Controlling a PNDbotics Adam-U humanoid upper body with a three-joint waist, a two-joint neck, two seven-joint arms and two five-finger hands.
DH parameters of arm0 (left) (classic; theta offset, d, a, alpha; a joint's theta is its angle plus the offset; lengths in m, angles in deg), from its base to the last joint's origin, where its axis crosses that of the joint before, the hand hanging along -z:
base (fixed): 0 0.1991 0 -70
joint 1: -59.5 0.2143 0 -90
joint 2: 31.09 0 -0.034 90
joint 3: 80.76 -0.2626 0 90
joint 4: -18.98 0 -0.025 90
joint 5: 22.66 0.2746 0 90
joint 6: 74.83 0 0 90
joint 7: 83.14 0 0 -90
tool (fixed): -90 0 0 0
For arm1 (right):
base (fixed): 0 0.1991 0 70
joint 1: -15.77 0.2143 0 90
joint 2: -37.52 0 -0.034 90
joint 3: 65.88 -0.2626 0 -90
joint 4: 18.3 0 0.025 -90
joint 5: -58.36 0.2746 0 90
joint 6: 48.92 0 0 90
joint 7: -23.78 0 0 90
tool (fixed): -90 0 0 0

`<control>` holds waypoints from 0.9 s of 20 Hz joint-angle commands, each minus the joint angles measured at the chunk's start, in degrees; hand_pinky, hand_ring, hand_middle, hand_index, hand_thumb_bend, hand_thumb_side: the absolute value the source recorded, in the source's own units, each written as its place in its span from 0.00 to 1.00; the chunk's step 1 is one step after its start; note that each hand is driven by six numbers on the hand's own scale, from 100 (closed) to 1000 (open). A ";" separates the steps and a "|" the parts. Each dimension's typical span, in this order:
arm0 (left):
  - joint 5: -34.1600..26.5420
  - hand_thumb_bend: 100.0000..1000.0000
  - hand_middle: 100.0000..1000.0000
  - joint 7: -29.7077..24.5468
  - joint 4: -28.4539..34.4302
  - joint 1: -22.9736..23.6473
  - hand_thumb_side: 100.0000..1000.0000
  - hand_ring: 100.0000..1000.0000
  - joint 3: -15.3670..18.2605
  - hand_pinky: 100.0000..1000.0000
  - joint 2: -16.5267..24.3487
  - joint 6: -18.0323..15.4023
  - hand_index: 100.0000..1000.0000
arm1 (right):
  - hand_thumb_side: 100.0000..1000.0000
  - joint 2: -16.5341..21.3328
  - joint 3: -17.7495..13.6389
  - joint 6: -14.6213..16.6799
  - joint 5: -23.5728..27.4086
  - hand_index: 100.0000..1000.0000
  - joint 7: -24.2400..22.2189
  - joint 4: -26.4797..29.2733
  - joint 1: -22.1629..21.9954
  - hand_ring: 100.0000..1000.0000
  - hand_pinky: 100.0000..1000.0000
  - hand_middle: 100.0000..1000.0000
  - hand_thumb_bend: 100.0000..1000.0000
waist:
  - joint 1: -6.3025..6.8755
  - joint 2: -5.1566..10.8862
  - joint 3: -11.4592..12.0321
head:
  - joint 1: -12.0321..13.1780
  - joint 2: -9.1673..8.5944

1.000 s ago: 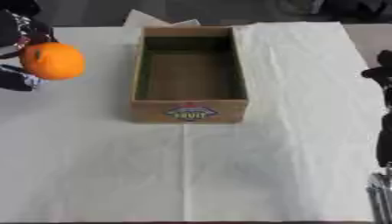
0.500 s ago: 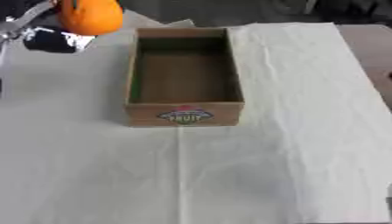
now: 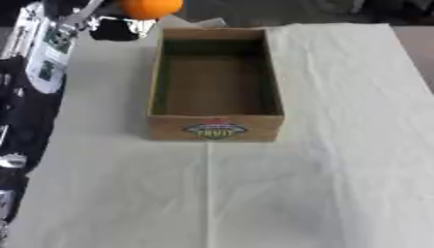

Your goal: Pick up objects on the table and place them in the box.

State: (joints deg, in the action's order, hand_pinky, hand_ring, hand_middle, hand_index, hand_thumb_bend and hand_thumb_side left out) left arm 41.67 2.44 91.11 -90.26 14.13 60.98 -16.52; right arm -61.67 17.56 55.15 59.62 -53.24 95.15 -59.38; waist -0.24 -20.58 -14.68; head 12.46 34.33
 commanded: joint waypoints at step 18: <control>14.91 0.00 0.43 -10.76 -12.56 -1.88 0.88 0.46 -0.27 0.23 -2.21 -5.13 0.79 | 0.89 -0.69 0.77 -0.40 3.26 0.74 -0.19 1.15 2.86 0.87 0.84 0.48 0.00 | 0.42 0.73 -3.52 | 3.71 -1.32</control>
State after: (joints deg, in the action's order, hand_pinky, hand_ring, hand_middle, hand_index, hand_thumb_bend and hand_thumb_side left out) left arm 55.38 -6.78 78.19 -91.18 14.05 58.42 -21.20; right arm -62.76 18.24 54.85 62.42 -53.32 95.15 -57.08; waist 0.34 -21.16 -18.16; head 15.92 33.60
